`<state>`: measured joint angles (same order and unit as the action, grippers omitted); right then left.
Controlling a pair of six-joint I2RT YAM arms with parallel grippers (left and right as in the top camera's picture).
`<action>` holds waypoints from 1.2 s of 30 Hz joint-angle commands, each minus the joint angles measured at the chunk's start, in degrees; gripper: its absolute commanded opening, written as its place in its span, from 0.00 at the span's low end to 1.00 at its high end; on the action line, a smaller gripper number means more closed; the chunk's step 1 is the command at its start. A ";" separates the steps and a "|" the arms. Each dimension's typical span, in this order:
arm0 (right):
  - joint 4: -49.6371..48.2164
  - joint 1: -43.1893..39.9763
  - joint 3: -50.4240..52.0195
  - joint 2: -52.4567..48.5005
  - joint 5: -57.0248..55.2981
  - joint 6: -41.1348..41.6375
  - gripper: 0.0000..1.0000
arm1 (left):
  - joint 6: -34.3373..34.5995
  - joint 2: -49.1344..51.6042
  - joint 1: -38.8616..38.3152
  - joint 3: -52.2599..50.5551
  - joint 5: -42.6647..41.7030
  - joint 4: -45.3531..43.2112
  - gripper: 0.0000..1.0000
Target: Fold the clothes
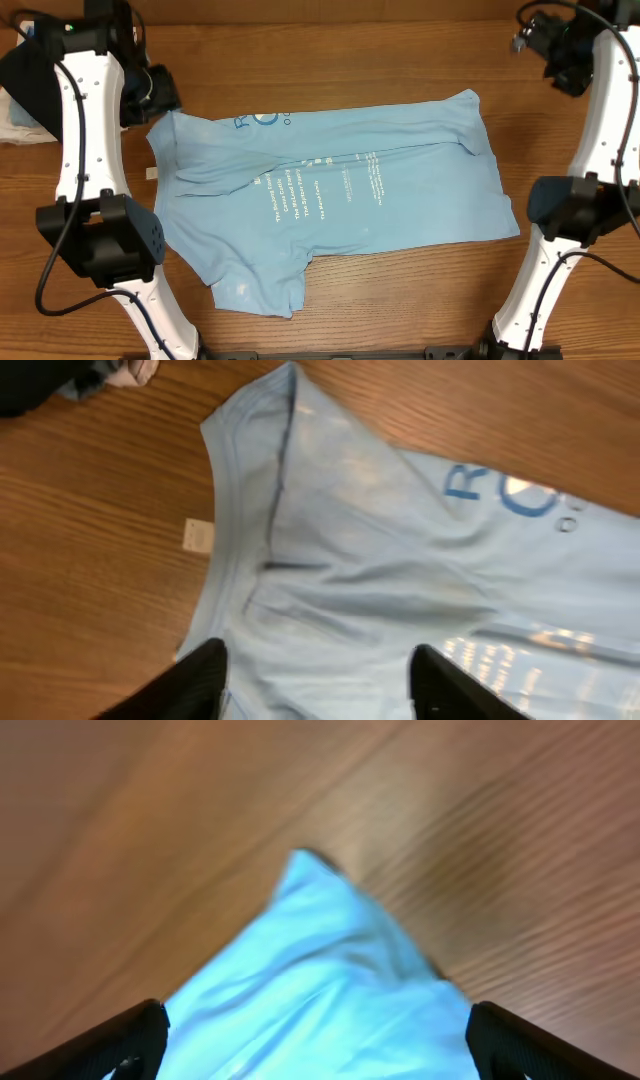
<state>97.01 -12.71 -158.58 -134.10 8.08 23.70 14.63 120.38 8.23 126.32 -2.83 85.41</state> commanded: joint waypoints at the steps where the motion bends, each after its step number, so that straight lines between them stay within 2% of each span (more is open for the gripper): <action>1: 0.07 0.09 -1.51 4.87 8.87 -1.03 1.00 | 2.51 -2.34 -0.24 4.28 -1.64 3.26 0.71; 3: 0.07 0.20 -1.51 7.32 10.91 -1.03 1.00 | 2.51 -4.09 -0.24 5.57 -1.44 6.19 0.76; 7: 0.07 0.87 -0.92 12.92 11.52 -1.20 1.00 | 2.56 -9.27 0.00 5.75 -1.25 8.04 0.77; 10: 0.07 1.46 1.53 18.91 11.45 -2.25 1.00 | 3.26 -14.19 0.00 5.75 -1.27 9.09 0.91; 13: 0.07 1.84 6.08 24.92 11.26 -3.13 1.00 | 3.85 -18.45 -0.02 5.75 -1.29 10.58 0.99; 18: 0.04 1.95 19.08 35.87 8.00 -4.46 1.00 | 4.07 -24.48 -0.09 4.98 -2.36 11.41 1.00; 23: 0.04 1.95 33.09 45.29 4.74 -4.44 1.00 | 3.50 -28.76 -1.01 2.32 -7.50 11.41 1.00; 30: 0.04 1.95 49.31 53.99 3.93 -4.42 1.00 | 3.13 -37.99 -6.08 -13.66 -7.37 11.41 0.99; 36: -0.52 1.92 57.31 55.76 3.93 -4.42 1.00 | 4.68 -46.40 -17.55 -32.30 -8.24 11.17 0.99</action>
<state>97.12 -10.81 -103.28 -79.44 12.62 19.62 18.11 77.45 -5.08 99.68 -9.82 96.47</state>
